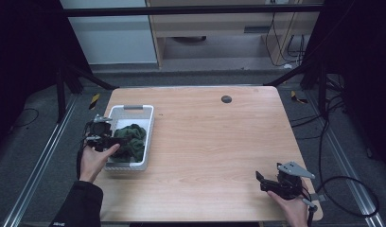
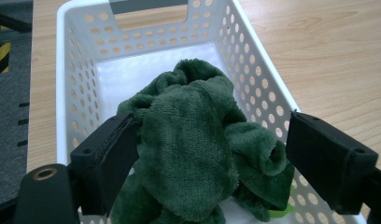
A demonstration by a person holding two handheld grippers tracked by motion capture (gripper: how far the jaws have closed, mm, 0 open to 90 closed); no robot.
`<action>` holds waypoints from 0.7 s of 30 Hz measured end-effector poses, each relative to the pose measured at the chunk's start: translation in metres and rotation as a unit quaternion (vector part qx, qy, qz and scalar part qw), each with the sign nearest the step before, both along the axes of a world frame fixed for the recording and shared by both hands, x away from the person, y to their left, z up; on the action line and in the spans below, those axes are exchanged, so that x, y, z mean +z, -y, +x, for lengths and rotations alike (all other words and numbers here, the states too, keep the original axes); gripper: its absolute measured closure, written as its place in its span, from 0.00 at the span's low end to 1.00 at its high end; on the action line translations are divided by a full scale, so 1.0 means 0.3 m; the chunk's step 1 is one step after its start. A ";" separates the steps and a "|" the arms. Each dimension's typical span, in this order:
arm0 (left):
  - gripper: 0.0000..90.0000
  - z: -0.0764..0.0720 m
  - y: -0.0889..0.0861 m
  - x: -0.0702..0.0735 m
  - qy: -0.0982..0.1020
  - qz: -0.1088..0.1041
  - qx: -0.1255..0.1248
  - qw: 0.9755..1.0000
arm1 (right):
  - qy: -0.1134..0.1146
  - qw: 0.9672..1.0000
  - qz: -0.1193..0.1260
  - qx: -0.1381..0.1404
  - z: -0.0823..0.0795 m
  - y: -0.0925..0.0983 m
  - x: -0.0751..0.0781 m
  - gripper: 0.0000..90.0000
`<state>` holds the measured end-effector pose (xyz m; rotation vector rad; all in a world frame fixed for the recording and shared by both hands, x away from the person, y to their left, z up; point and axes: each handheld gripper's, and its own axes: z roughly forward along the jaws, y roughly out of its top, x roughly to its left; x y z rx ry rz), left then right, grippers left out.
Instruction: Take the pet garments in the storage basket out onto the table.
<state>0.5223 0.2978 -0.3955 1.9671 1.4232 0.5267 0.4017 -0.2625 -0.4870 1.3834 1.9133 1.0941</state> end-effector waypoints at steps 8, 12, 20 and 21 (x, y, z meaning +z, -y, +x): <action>0.17 0.031 0.014 -0.011 -0.013 0.014 -0.002 1.000 | 0.001 1.000 0.001 0.000 0.000 0.002 0.000 0.14; 0.17 0.042 0.017 -0.021 -0.020 0.016 0.000 1.000 | 0.001 1.000 0.001 0.000 0.000 0.003 0.000 0.14; 0.15 0.068 0.025 -0.037 -0.037 0.024 0.002 0.999 | -0.005 1.000 0.005 0.000 -0.001 0.000 0.000 0.14; 0.15 0.071 0.026 -0.038 -0.039 0.025 0.002 0.999 | -0.005 1.000 0.005 0.000 0.000 0.000 0.000 0.14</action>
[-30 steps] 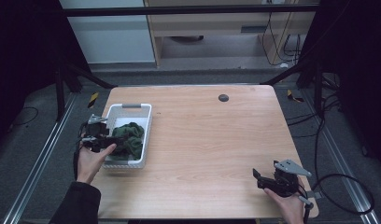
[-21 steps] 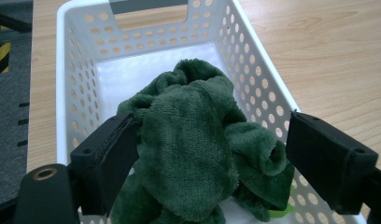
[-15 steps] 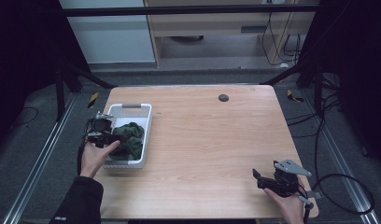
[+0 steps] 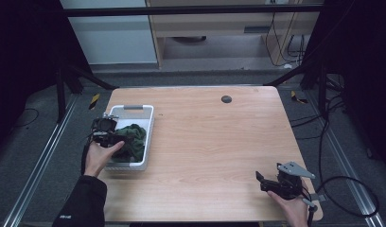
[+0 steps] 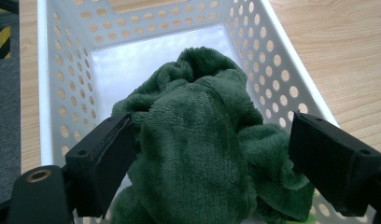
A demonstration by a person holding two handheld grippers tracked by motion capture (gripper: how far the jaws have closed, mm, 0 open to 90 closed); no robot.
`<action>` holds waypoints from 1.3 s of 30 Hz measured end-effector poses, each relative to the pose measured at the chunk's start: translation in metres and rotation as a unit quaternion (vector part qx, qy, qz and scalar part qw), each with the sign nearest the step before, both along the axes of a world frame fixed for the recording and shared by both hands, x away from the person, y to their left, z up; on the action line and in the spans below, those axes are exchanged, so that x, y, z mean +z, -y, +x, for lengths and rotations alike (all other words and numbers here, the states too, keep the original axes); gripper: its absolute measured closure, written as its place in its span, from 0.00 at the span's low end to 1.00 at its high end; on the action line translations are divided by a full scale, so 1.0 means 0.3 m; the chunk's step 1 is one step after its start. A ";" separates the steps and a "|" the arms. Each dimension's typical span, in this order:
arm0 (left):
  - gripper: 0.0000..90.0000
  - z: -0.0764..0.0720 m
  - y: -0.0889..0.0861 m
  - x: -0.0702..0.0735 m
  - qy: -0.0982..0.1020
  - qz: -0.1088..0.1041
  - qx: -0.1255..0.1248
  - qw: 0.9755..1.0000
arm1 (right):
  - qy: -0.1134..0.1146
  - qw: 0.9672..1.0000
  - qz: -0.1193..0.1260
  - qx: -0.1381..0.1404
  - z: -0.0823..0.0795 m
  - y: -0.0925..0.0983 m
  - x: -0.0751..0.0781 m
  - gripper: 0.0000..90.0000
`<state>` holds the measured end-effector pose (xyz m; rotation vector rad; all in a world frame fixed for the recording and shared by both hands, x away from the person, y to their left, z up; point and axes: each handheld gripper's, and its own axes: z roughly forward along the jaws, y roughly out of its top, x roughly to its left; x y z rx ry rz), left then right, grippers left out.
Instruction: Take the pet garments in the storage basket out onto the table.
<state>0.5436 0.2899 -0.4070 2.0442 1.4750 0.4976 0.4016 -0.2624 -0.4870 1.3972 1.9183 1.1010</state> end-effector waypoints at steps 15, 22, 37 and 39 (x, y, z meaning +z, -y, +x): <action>0.14 0.041 0.026 -0.042 -0.041 0.028 -0.006 0.999 | -0.005 1.000 -0.002 0.004 0.003 -0.002 -0.004 0.14; 0.17 0.049 0.028 -0.051 -0.056 0.035 -0.004 0.998 | -0.005 1.000 -0.007 0.007 0.005 -0.002 -0.007 0.13; 0.55 0.056 0.014 -0.075 -0.093 0.036 0.009 0.995 | -0.010 1.000 -0.009 0.011 0.008 -0.004 -0.011 0.12; 0.61 0.055 0.014 -0.075 -0.096 0.037 0.007 0.995 | -0.013 1.000 -0.006 0.011 0.007 -0.006 -0.010 0.12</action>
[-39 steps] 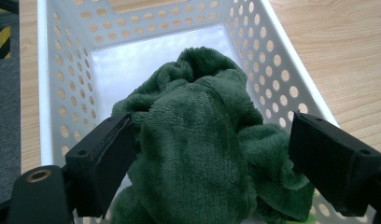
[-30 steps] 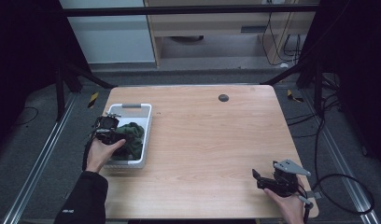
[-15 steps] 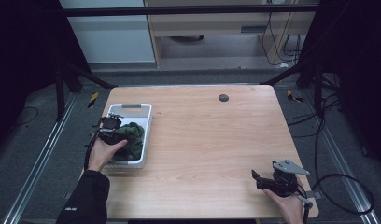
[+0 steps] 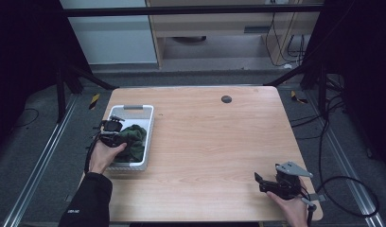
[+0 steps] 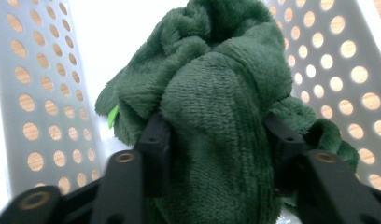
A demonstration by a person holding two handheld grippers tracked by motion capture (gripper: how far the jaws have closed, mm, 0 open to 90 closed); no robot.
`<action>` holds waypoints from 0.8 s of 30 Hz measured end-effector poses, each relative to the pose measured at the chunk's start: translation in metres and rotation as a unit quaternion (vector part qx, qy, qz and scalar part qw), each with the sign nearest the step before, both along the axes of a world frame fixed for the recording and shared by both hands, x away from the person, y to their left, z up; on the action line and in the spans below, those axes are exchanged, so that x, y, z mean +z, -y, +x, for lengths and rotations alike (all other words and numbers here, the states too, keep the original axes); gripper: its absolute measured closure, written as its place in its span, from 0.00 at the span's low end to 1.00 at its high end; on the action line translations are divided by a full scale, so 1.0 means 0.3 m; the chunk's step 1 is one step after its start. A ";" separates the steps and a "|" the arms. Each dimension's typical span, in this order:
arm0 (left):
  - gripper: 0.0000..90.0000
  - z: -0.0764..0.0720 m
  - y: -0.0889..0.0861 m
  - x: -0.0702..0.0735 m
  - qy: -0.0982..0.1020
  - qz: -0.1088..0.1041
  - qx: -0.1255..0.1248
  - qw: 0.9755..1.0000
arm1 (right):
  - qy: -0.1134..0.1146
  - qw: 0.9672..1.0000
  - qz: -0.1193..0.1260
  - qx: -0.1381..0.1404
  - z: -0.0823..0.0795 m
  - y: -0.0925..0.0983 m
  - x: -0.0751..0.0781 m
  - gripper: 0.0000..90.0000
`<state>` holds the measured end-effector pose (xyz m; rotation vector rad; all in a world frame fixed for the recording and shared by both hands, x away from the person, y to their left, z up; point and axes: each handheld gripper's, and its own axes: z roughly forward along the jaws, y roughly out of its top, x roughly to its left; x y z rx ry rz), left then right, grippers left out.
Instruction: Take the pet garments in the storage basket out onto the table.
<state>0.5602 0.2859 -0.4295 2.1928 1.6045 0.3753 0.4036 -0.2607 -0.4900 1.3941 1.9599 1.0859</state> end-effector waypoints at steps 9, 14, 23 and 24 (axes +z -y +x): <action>0.79 -0.011 0.003 0.003 0.001 -0.001 -0.002 1.000 | 0.001 1.000 -0.005 0.003 0.002 0.000 -0.002 0.12; 0.81 -0.023 -0.001 0.019 0.008 -0.008 -0.005 1.000 | -0.001 1.000 -0.005 0.005 0.002 -0.002 -0.003 0.12; 0.81 -0.054 -0.007 0.071 0.024 -0.021 -0.017 0.999 | -0.005 1.000 -0.003 0.005 0.001 -0.005 -0.003 0.12; 0.81 -0.058 -0.007 0.079 0.026 -0.022 -0.019 0.999 | -0.005 1.000 -0.004 0.005 0.001 -0.005 -0.003 0.12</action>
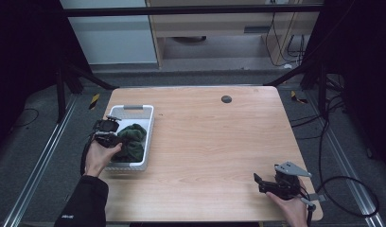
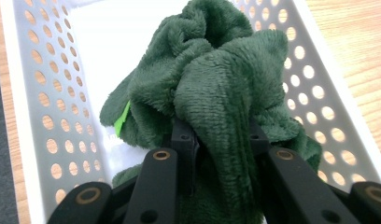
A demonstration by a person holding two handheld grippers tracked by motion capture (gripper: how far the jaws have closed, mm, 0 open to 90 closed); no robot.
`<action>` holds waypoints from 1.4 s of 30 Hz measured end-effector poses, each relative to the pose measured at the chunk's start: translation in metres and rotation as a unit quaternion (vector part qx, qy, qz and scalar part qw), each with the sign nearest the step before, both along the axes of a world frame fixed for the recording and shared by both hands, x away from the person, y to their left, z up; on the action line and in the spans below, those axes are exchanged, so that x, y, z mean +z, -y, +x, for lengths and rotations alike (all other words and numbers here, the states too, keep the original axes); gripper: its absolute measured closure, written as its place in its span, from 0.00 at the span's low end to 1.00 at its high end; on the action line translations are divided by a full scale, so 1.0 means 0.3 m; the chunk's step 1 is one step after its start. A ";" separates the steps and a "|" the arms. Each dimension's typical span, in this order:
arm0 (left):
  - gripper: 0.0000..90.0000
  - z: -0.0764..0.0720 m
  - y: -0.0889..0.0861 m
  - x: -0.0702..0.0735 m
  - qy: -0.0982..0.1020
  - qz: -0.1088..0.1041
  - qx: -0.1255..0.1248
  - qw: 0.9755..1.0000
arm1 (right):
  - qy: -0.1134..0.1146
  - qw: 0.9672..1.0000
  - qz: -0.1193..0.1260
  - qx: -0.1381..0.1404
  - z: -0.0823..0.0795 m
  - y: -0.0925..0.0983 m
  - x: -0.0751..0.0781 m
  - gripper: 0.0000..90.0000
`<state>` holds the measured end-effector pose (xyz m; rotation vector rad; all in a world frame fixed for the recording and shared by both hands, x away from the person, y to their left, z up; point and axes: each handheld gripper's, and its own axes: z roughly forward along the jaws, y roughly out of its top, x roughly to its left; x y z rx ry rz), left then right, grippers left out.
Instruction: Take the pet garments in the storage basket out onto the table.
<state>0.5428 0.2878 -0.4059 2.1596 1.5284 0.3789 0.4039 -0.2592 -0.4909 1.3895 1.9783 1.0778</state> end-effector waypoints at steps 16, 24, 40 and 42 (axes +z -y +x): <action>0.81 -0.057 -0.033 0.132 0.037 -0.008 -0.015 0.999 | -0.001 1.000 -0.004 0.002 0.001 -0.002 -0.002 0.12; 0.82 -0.090 -0.029 0.193 0.061 -0.013 -0.026 0.998 | 0.002 1.000 -0.008 0.005 0.003 -0.003 -0.004 0.12; 0.82 -0.134 0.012 0.298 0.077 -0.007 -0.057 0.995 | 0.003 1.000 -0.009 0.005 0.001 -0.003 -0.002 0.12; 0.82 -0.142 0.015 0.310 0.080 -0.007 -0.061 0.995 | 0.003 1.000 -0.010 0.005 0.001 -0.003 -0.002 0.12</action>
